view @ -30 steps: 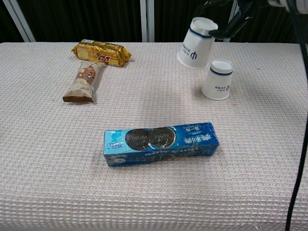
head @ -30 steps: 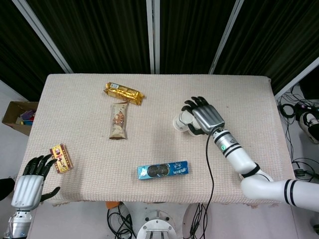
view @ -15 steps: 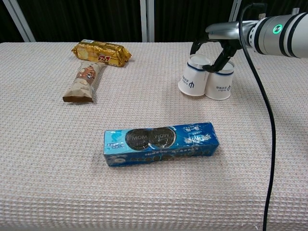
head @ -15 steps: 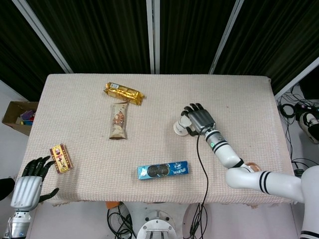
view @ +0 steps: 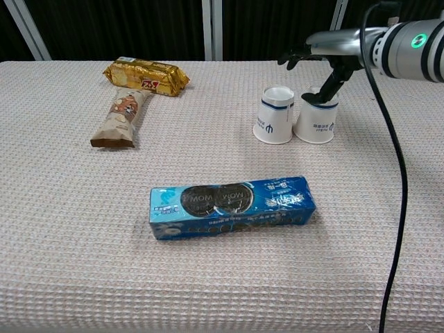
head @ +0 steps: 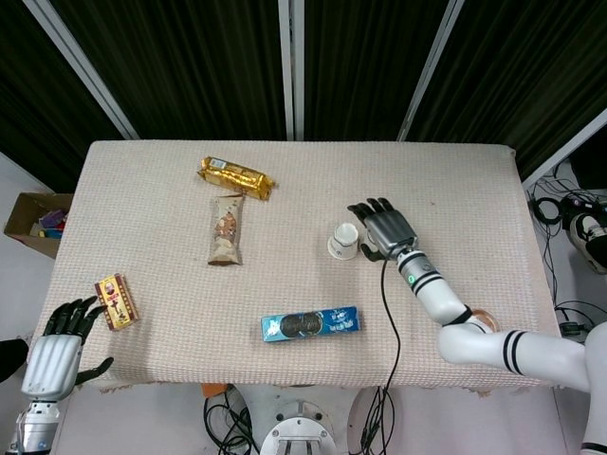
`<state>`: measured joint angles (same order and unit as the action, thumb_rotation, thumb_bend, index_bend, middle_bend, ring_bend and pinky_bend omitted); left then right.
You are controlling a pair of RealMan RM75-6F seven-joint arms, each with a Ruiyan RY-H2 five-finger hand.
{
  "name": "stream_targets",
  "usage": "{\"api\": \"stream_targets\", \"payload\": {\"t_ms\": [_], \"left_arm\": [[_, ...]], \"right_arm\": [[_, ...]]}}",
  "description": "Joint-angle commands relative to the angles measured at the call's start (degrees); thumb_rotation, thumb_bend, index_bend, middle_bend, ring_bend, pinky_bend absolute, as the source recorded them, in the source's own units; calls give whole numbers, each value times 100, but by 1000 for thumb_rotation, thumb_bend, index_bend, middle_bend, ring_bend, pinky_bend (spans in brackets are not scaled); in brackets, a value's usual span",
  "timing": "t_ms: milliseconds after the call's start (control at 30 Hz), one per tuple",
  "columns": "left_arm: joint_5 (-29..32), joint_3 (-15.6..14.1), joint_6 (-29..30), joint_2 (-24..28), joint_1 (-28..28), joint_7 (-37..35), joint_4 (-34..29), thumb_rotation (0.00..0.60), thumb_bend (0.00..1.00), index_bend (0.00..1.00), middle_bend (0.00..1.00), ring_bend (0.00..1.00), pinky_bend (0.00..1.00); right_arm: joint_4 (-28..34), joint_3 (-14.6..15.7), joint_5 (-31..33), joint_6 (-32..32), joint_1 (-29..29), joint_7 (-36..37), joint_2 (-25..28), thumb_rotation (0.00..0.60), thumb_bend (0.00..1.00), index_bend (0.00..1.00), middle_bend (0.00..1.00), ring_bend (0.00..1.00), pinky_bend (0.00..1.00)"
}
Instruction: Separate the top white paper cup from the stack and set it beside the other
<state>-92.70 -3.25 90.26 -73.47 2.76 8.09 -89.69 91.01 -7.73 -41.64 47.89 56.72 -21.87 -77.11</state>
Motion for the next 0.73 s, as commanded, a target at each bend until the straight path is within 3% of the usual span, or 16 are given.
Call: {"api": "stream_targets", "payload": {"t_ms": [33, 233, 333, 567, 733], "left_arm": [[-11, 7, 6, 11, -8, -1, -2, 600, 131, 200, 101, 87, 125], [-33, 41, 3, 37, -49, 7, -34, 600, 131, 200, 101, 87, 125], [-41, 84, -9, 58, -94, 45, -87, 600, 131, 200, 101, 87, 125], [-150, 136, -104, 99, -243, 263, -300, 600, 131, 200, 101, 87, 125], [-120, 142, -174, 121, -284, 420, -449, 600, 131, 200, 101, 87, 125]], "right_arm": [[670, 69, -607, 553, -501, 292, 646, 600, 381, 94, 114, 0, 0], [1533, 600, -1978, 1878, -1792, 947, 1659, 600, 381, 77, 109, 0, 0], [1562, 974, -2726, 2707, -2573, 1375, 1919, 600, 380, 68, 98, 0, 0], [683, 1597, -3839, 4263, -4184, 2757, 1811, 600, 378, 65, 71, 0, 0], [-217, 1691, -4144, 4549, -4746, 3539, 1412, 600, 377, 58, 66, 0, 0]]}}
